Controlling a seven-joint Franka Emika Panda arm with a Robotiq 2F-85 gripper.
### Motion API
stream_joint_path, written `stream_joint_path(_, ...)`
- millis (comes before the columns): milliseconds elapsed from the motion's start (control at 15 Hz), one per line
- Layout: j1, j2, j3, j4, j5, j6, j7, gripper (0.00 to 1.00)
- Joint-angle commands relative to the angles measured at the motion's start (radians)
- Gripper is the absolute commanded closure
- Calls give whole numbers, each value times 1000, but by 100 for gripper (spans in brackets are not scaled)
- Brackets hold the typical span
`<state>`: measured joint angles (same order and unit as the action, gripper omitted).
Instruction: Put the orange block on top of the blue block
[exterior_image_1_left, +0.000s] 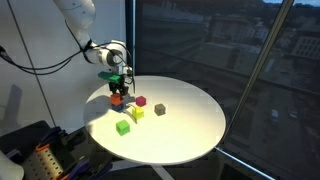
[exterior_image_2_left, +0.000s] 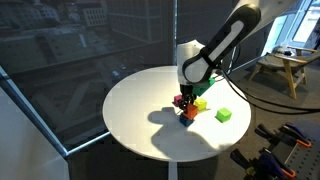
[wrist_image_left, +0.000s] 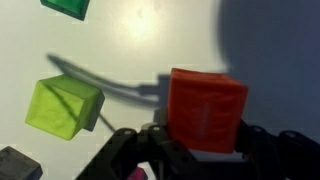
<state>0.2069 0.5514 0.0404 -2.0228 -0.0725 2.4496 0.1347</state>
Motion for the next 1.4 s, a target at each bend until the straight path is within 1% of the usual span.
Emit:
stream_joint_path(0, -1, 8, -2, 5, -6, 19, 19, 69)
stream_joint_path(267, 1, 15, -3, 13, -8, 20, 20, 69)
stream_joint_path(333, 2, 15, -3, 14, -9, 20, 20, 19)
stream_joint_path(400, 1, 16, -2, 14, -7, 19, 19, 18)
stream_joint_path(533, -1, 15, -1, 14, -5, 18, 19, 3)
stream_joint_path(600, -1, 14, -1, 13, -5, 18, 19, 0)
stream_joint_path(1333, -1, -8, 8, 13, 2, -28, 10, 0)
